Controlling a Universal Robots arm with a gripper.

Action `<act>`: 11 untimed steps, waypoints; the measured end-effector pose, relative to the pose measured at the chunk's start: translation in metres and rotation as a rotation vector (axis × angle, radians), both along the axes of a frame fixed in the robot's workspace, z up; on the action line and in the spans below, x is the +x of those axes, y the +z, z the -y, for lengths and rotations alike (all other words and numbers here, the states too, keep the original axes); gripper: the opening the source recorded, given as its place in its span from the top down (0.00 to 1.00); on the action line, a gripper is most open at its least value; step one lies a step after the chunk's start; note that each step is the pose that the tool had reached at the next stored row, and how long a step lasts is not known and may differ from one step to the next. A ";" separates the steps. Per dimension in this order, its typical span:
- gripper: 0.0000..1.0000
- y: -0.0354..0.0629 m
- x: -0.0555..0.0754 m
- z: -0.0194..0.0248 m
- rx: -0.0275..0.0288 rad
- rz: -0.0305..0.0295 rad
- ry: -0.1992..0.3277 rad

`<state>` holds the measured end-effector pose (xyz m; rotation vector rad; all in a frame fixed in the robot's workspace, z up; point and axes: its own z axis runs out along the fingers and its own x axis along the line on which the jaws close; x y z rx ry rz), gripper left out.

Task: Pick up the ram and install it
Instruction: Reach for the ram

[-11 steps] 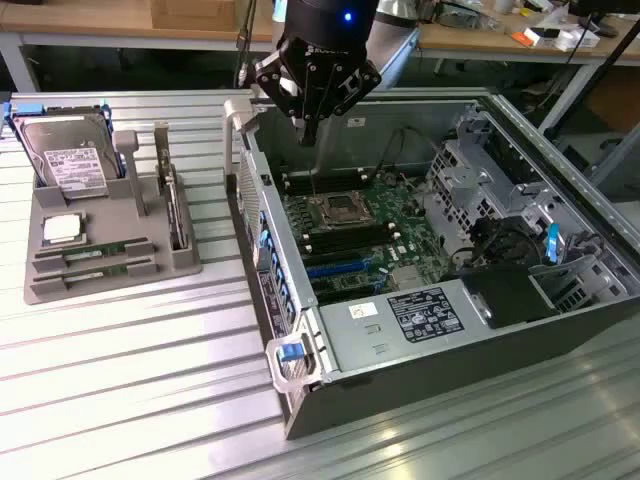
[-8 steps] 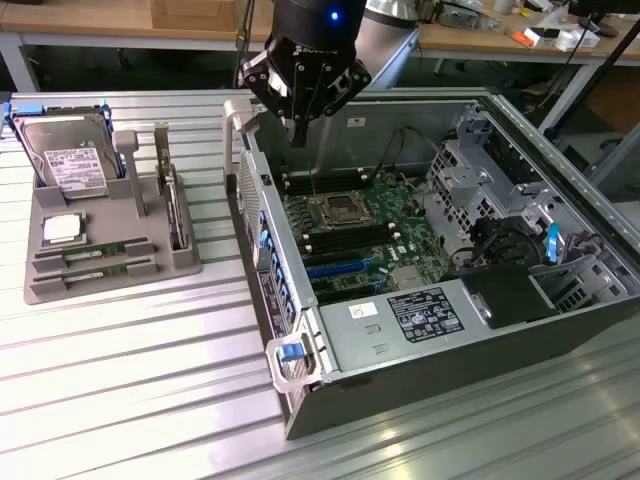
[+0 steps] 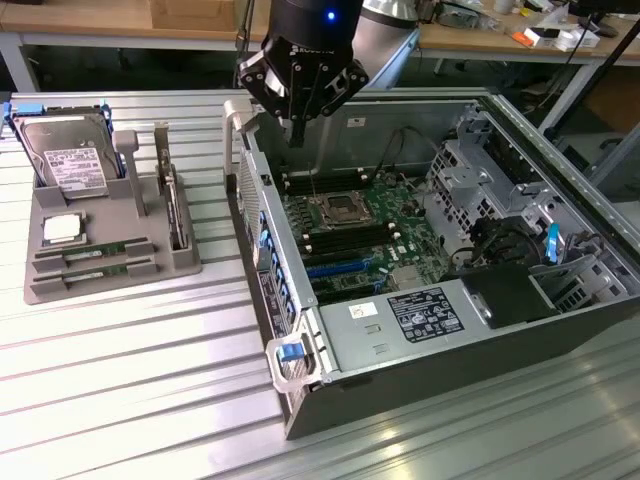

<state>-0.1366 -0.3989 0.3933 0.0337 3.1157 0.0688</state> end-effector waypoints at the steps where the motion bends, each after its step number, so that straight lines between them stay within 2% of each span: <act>1: 0.89 0.0000 0.000 0.0000 -0.0001 0.0000 0.000; 11: 0.89 0.0000 -0.005 0.0000 -0.0001 0.0000 0.000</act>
